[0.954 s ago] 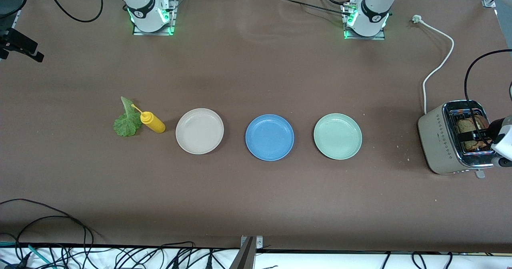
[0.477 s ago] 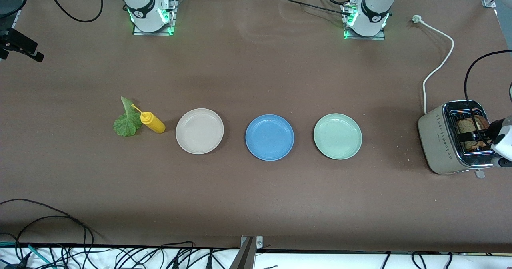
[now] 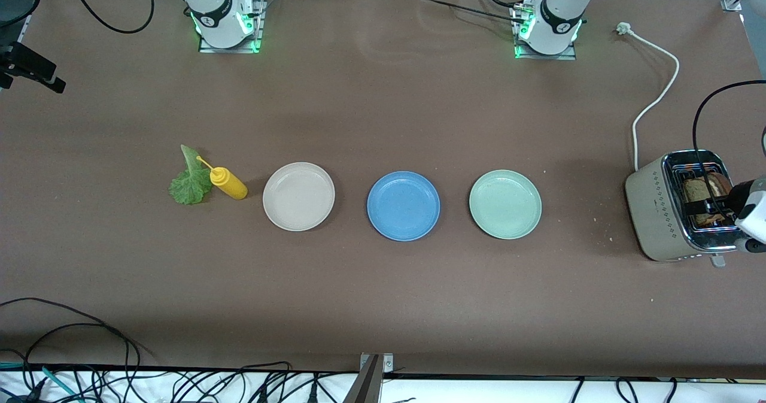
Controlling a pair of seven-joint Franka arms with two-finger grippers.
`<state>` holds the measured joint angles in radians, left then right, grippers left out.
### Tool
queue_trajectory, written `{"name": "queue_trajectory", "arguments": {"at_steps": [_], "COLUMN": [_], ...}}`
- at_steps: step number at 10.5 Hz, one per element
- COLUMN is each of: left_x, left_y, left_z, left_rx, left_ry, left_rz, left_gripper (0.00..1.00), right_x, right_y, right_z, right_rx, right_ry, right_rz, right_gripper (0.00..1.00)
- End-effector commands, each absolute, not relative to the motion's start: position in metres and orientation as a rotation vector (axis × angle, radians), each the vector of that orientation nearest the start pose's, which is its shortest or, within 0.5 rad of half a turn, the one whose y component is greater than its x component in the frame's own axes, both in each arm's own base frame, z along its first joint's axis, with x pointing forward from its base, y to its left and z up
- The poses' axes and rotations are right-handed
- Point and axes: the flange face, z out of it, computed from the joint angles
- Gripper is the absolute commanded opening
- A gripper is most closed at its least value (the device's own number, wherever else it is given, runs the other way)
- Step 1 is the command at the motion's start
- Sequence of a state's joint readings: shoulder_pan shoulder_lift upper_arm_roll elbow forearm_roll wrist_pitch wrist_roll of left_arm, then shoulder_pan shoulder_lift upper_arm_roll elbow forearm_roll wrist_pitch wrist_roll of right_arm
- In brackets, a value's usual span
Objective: Make sandwich in blue plate with both arms
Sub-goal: 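Move the left gripper down over the toaster to the bread slice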
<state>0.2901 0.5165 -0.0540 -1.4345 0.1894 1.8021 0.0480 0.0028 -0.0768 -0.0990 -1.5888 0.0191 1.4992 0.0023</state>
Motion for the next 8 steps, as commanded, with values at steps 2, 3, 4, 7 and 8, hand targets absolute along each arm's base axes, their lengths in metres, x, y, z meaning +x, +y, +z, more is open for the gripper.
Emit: {"name": "queue_trajectory", "arguments": {"at_steps": [2,3,4,7,8], "left_x": [0.664,0.664,0.664,0.660,0.660], "left_y": [0.185,0.186,0.186,0.196,0.196], "left_z": [0.378,0.377,0.375,0.372,0.372], "left_rx": [-3.026,-3.026,-3.027,-3.028,-3.034], "left_ry": [-0.189,-0.189,-0.189,-0.210,-0.213], "left_rz": [0.253,0.256,0.260,0.273,0.272], "left_gripper": [1.00,1.00,1.00,0.84,0.84], "right_x": [0.519,0.519,0.519,0.519,0.517], "right_y": [-0.059,-0.059,-0.058,-0.057,-0.057], "right_z": [0.658,0.658,0.658,0.658,0.659], "right_rx": [-3.092,-3.092,-3.091,-3.091,-3.091], "right_ry": [0.173,0.173,0.170,0.168,0.168], "right_rz": [0.016,0.016,0.018,0.016,0.023], "right_gripper": [1.00,1.00,1.00,1.00,1.00]}}
